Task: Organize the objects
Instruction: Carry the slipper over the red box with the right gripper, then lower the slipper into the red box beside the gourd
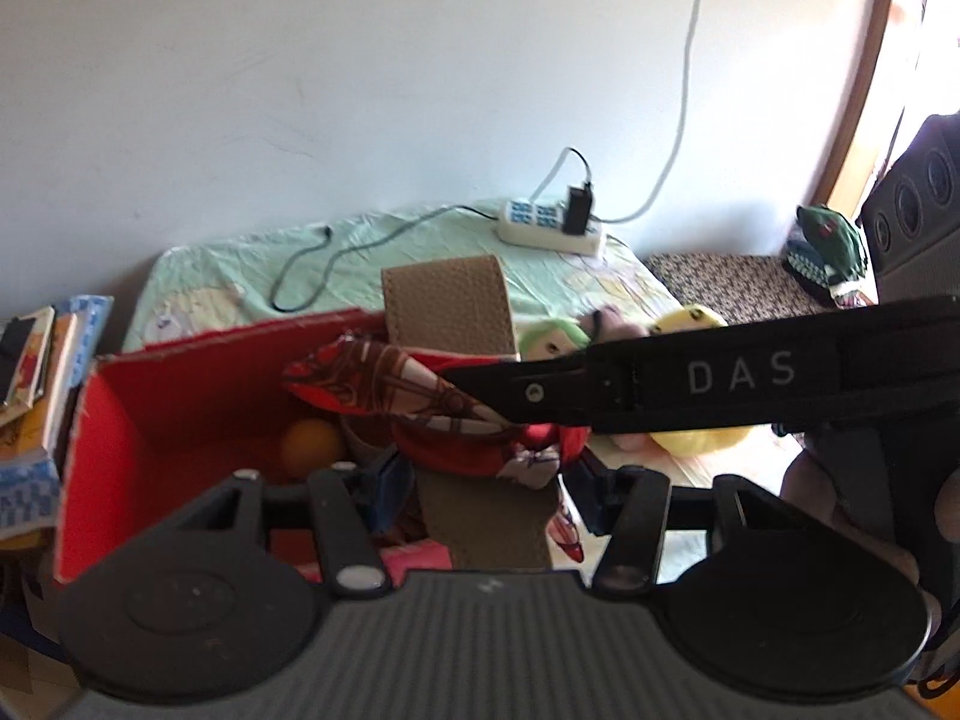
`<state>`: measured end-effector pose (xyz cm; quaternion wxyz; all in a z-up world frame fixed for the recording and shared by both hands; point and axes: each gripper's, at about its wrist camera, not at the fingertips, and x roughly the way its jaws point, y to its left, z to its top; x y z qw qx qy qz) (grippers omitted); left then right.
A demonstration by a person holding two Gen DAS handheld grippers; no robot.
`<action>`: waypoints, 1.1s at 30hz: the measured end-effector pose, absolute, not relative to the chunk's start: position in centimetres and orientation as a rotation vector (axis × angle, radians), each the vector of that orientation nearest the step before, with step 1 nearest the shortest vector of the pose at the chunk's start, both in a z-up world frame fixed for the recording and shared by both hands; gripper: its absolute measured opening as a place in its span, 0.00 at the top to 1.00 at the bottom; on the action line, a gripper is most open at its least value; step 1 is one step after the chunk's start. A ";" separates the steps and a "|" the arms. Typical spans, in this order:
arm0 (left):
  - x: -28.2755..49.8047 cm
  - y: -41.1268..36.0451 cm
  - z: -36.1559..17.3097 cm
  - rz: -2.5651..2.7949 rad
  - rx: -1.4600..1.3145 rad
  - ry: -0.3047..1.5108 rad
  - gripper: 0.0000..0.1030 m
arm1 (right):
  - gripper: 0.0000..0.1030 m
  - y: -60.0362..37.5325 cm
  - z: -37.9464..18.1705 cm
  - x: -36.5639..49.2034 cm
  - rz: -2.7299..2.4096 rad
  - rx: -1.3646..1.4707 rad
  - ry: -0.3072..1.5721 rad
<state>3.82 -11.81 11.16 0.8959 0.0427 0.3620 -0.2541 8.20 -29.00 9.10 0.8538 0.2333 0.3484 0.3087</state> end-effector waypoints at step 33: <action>20.0 -2.0 -1.6 -0.415 0.069 1.271 0.47 | 0.71 -14.5 -0.8 20.2 0.567 0.413 1.176</action>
